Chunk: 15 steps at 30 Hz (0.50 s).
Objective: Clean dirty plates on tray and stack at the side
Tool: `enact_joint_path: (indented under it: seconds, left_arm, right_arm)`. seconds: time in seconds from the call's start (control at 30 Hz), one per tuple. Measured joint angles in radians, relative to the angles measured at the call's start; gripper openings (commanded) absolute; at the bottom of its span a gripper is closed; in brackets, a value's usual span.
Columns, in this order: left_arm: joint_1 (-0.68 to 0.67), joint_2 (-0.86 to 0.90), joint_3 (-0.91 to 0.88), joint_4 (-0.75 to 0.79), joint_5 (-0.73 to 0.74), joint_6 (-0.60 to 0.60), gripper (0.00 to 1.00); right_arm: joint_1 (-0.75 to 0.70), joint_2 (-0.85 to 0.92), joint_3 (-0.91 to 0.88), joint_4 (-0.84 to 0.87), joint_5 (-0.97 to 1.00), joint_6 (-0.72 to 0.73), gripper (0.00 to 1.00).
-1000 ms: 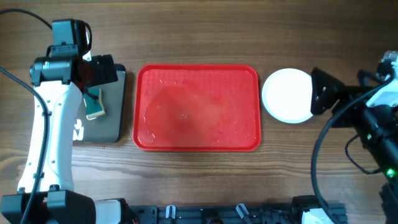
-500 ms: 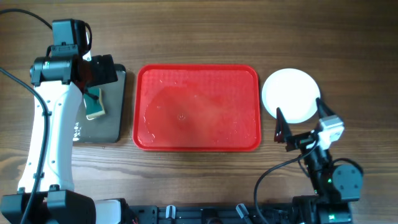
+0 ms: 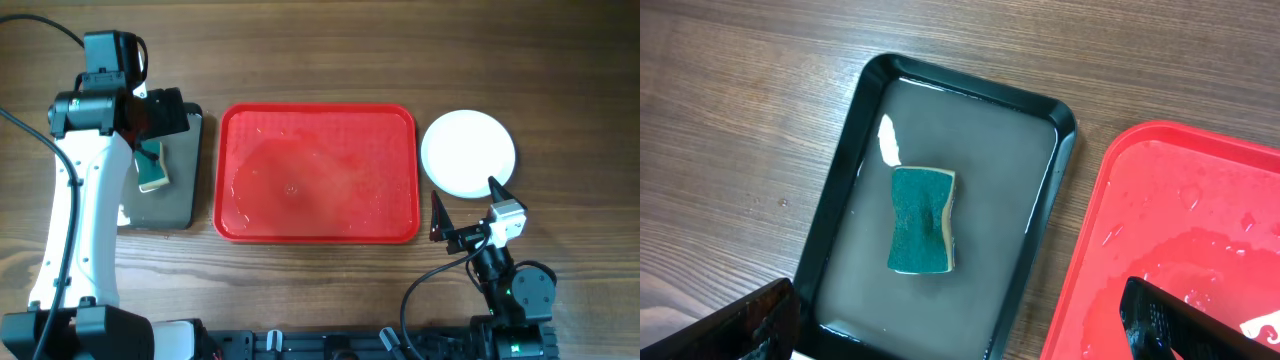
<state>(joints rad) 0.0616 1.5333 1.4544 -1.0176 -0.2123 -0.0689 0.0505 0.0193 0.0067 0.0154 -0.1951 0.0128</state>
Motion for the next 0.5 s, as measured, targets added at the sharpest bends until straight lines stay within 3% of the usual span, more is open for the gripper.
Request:
enact_joint_path:
  seconds: [0.5]
  left_arm:
    - [-0.001, -0.024, -0.002, -0.013, -0.032, 0.018, 1.0]
  right_arm:
    - [0.0, 0.0, 0.0, 0.0, 0.0, 0.0, 1.0]
